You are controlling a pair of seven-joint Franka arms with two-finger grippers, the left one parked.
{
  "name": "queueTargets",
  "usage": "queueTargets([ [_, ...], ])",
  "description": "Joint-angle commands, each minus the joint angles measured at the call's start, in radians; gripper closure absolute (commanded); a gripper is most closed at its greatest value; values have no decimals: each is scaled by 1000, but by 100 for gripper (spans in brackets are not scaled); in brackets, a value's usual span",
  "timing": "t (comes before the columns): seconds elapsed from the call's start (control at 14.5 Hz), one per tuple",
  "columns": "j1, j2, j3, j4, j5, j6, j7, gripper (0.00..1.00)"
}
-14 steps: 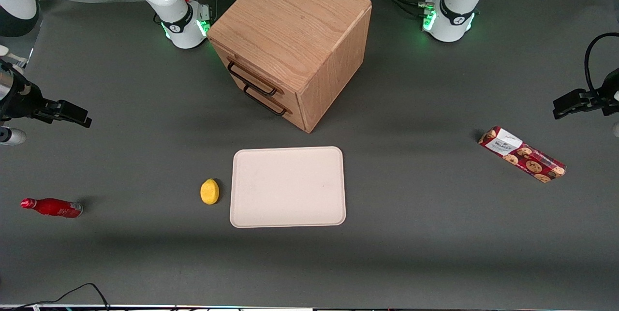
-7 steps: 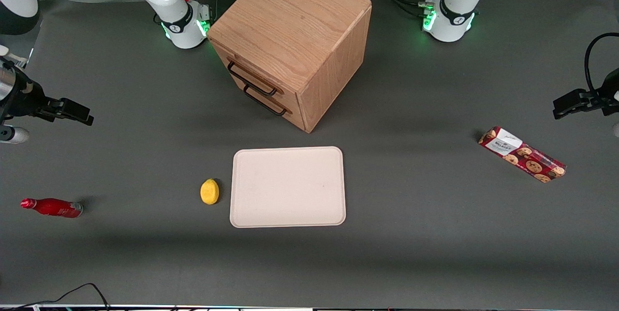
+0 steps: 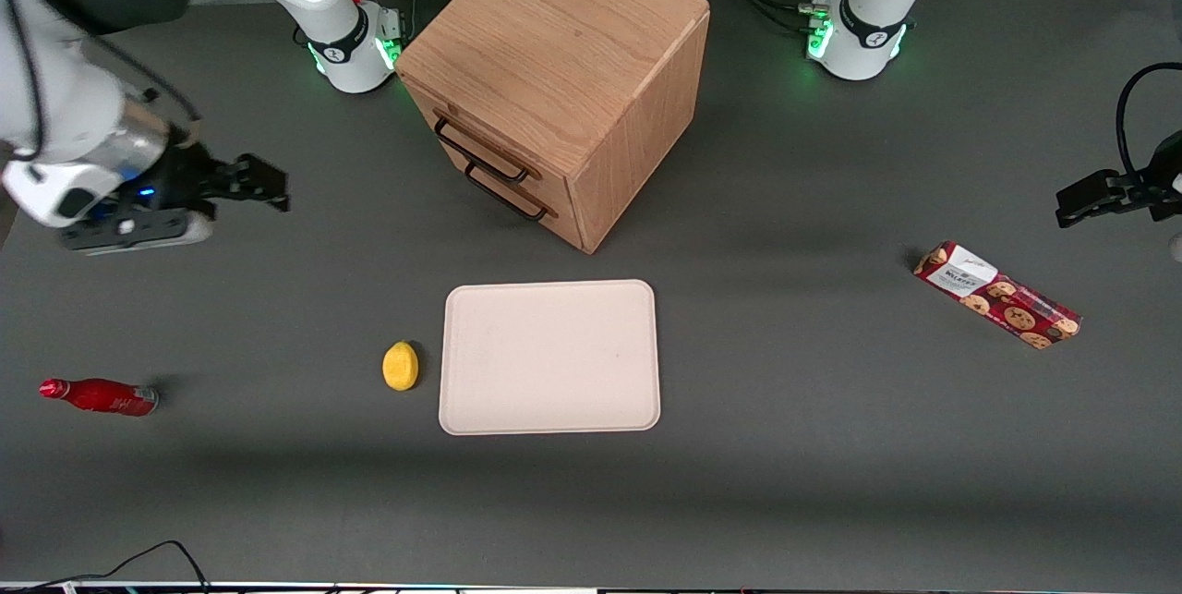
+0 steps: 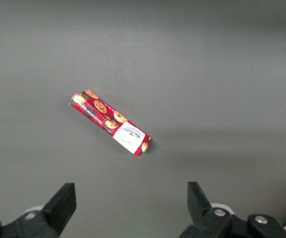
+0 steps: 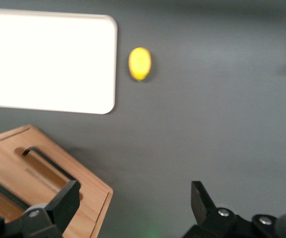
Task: Open upper drawer
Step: 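Move the right gripper toward the upper drawer's black handle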
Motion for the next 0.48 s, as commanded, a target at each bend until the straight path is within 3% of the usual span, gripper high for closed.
queueTargets([
  [0.0, 114, -12, -47, 5, 11, -15, 12, 0],
  [0.41, 287, -4, -52, 3, 13, -38, 9, 0],
])
